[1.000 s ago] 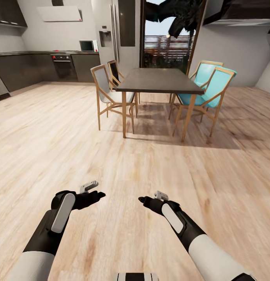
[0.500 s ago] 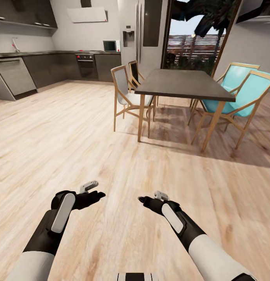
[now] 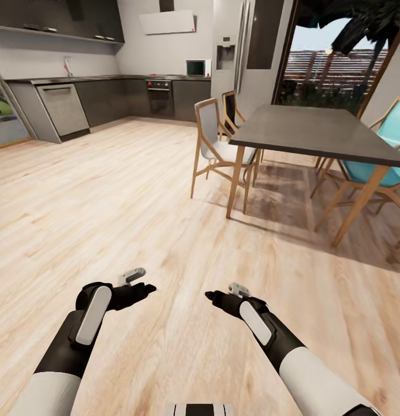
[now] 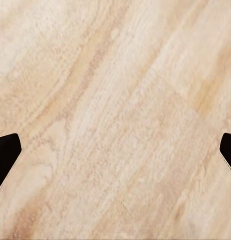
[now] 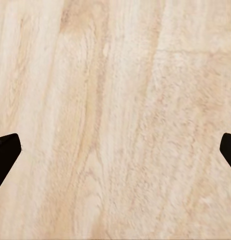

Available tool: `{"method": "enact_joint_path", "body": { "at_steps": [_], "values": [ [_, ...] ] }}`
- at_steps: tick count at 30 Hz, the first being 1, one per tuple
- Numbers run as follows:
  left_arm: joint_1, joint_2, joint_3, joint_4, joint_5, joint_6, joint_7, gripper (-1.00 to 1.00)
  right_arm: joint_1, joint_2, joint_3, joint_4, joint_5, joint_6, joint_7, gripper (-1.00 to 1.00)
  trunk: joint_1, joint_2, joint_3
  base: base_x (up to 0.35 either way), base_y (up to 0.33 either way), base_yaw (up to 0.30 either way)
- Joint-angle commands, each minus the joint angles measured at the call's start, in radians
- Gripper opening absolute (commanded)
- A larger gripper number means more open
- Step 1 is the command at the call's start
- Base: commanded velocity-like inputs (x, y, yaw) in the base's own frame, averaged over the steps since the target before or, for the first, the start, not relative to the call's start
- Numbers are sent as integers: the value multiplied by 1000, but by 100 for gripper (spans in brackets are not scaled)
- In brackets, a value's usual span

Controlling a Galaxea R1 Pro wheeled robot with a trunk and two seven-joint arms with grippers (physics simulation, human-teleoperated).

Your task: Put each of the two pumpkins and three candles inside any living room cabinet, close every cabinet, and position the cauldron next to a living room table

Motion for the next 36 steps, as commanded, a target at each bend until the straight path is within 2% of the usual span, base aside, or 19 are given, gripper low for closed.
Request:
{"method": "enact_joint_path", "body": {
  "at_steps": [1, 25, 36],
  "values": [
    [-1, 0, 0, -1, 11, 3, 9, 100, 0, -1, 3, -2, -11, 2, -10, 100, 0, 0, -1, 260, -92, 291],
    [-1, 0, 1, -1, 11, 3, 9, 100, 0, -1, 3, -2, -11, 2, -10, 100, 0, 0, -1, 256, -23, 291],
    [-1, 0, 1, -1, 12, 3, 9, 100, 0, -1, 3, -2, -12, 2, -10, 100, 0, 0, -1, 26, 0, 291]
  ]
}}
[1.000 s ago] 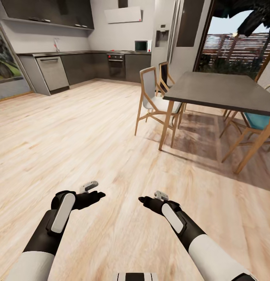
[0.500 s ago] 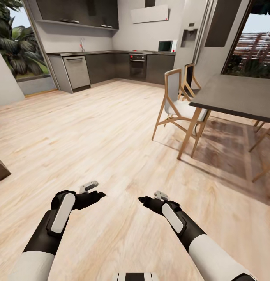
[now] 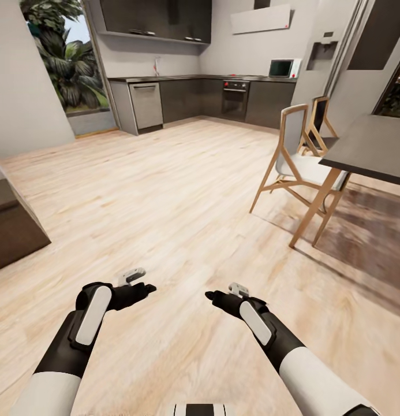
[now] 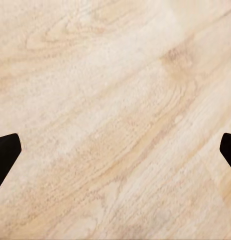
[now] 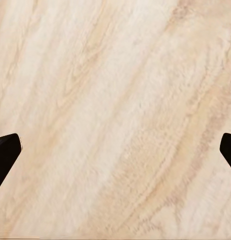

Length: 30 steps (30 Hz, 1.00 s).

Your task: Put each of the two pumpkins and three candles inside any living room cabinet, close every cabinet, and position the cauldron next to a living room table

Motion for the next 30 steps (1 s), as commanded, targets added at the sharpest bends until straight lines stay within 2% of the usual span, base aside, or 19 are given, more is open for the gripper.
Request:
{"method": "enact_joint_path", "body": {
  "at_steps": [1, 18, 30],
  "values": [
    [-1, 0, 0, -1, 10, 3, 9, 100, 0, -1, 3, -2, -11, 2, -10, 100, 0, 0, -1, 0, 0, 291],
    [-1, 0, 0, -2, 10, 3, 10, 100, 0, -1, 4, -2, -11, 2, -9, 100, 0, 0, -1, 7, 0, 291],
    [-1, 0, 0, -1, 10, 3, 10, 100, 0, 1, 5, -2, -9, 2, -9, 100, 0, 0, -1, 178, 0, 291]
  ]
}}
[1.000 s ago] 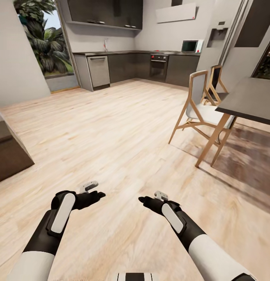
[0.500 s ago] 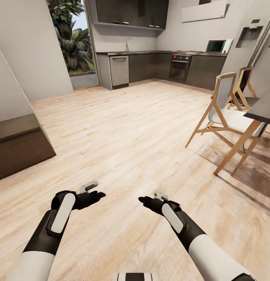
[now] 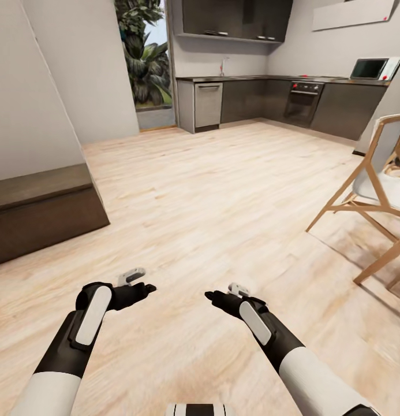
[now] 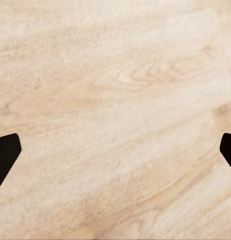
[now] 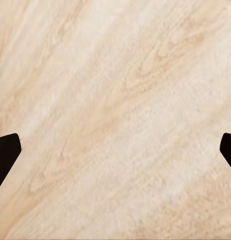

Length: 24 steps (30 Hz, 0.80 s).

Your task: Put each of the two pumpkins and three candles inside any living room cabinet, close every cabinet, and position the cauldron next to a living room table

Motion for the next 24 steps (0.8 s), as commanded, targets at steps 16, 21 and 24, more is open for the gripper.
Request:
{"method": "enact_joint_path", "body": {
  "at_steps": [16, 21, 24],
  "values": [
    [0, 0, 2, 0, 10, 3, 9, 100, 0, -2, 3, -2, -9, 0, -6, 100, 0, 0, -2, 156, 0, 258],
    [0, 0, 1, 0, 10, 3, 9, 100, 0, -1, 3, -2, -8, 0, -8, 100, 0, 0, -2, 147, 0, 26],
    [0, 0, 1, 0, 10, 3, 9, 100, 0, -1, 3, -2, -7, 0, -9, 100, 0, 0, -2, 147, 0, 90]
  ]
}}
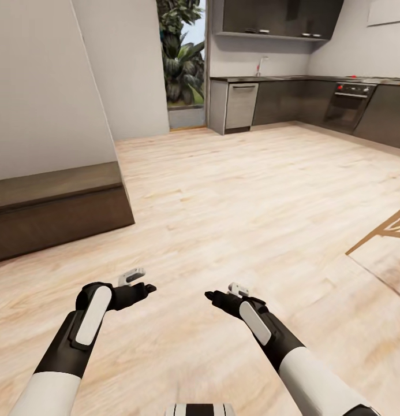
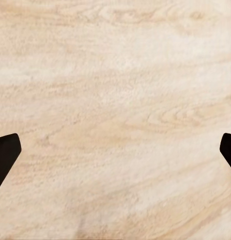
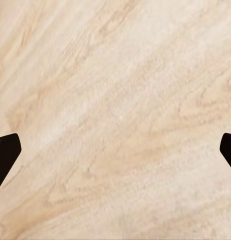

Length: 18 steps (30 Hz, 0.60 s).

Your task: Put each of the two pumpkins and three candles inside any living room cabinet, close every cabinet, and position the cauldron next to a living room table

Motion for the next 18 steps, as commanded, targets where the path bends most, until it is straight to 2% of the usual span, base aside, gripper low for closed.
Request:
{"method": "enact_joint_path", "body": {
  "at_steps": [1, 18],
  "values": [
    [0, 0, 0, -1, 10, 3, 9, 100, 0, -1, 3, -2, -10, 2, -10, 100, 0, 0, -1, 147, 0, 175],
    [0, 0, 1, -1, 10, 3, 9, 100, 0, -1, 3, -2, -6, 3, -11, 100, 0, 0, -16, 144, 0, 232]
  ]
}}
